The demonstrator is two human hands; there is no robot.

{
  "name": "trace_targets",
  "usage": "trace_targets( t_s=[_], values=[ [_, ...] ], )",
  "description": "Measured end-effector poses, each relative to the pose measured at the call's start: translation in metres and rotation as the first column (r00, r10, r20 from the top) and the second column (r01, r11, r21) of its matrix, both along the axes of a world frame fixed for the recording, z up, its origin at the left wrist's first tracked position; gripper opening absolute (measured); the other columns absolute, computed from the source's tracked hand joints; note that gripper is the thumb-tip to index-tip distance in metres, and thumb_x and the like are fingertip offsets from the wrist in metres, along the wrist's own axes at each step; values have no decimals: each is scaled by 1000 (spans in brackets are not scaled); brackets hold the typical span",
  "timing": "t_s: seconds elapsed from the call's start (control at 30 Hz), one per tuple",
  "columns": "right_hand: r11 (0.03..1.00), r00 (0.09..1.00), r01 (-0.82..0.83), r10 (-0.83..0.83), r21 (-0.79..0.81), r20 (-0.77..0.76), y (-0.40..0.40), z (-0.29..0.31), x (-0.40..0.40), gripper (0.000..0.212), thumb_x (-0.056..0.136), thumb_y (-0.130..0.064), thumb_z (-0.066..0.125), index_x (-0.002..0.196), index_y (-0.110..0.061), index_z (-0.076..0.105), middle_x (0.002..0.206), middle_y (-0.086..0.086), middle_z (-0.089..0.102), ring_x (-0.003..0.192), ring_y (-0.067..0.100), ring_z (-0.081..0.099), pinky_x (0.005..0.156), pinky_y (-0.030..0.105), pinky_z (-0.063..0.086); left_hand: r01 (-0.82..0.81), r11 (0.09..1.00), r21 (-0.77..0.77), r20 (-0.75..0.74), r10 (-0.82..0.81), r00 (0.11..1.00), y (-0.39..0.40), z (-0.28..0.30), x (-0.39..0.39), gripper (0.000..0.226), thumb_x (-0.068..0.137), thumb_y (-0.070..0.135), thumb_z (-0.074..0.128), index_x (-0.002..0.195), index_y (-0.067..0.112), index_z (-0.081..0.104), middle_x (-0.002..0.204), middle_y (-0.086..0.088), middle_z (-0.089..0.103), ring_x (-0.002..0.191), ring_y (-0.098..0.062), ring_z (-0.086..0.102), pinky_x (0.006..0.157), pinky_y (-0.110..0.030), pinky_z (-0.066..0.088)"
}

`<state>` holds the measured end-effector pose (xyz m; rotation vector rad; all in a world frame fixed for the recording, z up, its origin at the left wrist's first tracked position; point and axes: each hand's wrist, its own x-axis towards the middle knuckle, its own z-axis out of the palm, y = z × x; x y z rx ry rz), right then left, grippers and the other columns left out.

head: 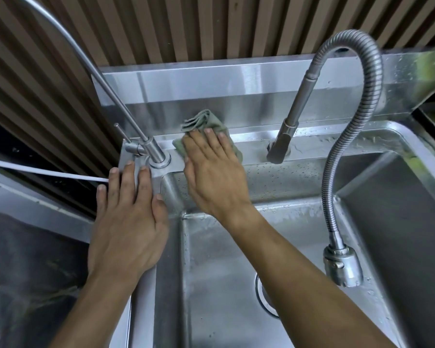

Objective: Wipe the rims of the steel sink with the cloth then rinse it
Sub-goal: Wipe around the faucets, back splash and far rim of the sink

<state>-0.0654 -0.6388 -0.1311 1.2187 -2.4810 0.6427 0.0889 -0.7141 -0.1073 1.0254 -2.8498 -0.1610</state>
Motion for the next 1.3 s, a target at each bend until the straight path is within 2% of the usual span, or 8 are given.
trace_targets(
  t_s=[0.2,0.37,0.5,0.73,0.9,1.03,1.2,1.3],
  values=[
    [967,963,253,-253,11,94,27,10,-14,53,105,-31,30,151,-14,50,159,2,47,157,26,22,128,44,-7,0,1000,11,7,-1,1000,-1,0,1,71,99,45,7,164,17,16,172,-7,10,159,-28,4,129,-48,3],
    [931,931,365,-365,-22,26,24,3,-8,66,106,-35,40,159,1,26,168,18,23,159,35,9,130,42,-4,-4,1000,18,13,4,1000,1,2,0,73,98,46,3,164,19,12,173,-5,5,159,-26,0,129,-46,-2],
    [837,808,544,-540,52,238,-5,13,5,71,104,-35,29,161,4,10,170,23,7,158,39,6,129,48,-1,-10,1000,19,8,10,1000,1,1,0,72,98,45,6,164,19,14,173,-5,7,159,-26,2,128,-45,-2],
    [975,973,218,-220,33,66,23,11,-4,59,100,-33,35,152,-8,47,159,11,45,151,39,31,125,46,11,-7,999,38,-2,7,1000,-1,2,1,73,97,47,4,164,20,14,173,-4,7,159,-26,2,128,-46,0],
    [875,875,432,-465,217,134,21,14,-10,69,108,-38,22,160,5,14,169,25,9,158,41,4,129,50,7,-3,1000,29,-11,3,1000,0,1,1,71,99,46,7,164,19,17,172,-7,12,159,-28,6,129,-49,3],
    [888,924,345,-378,303,55,10,17,0,72,109,-45,13,160,6,13,166,32,12,156,44,12,129,53,7,13,999,45,-27,-12,1000,2,4,3,71,100,48,7,163,18,20,172,-8,12,159,-27,6,129,-47,1],
    [929,946,317,-325,194,13,40,8,-14,65,108,-36,24,152,9,36,159,30,35,152,42,30,123,48,29,88,994,-61,-195,-98,976,11,11,9,52,102,32,34,140,8,59,145,-13,59,140,-36,46,123,-56,18],
    [887,919,349,-388,303,76,24,18,-7,69,109,-38,20,156,12,19,164,34,18,156,46,13,127,52,9,114,986,-120,-290,-144,946,13,11,10,39,99,23,42,117,9,74,123,-9,73,122,-40,60,115,-61,31]
  ],
)
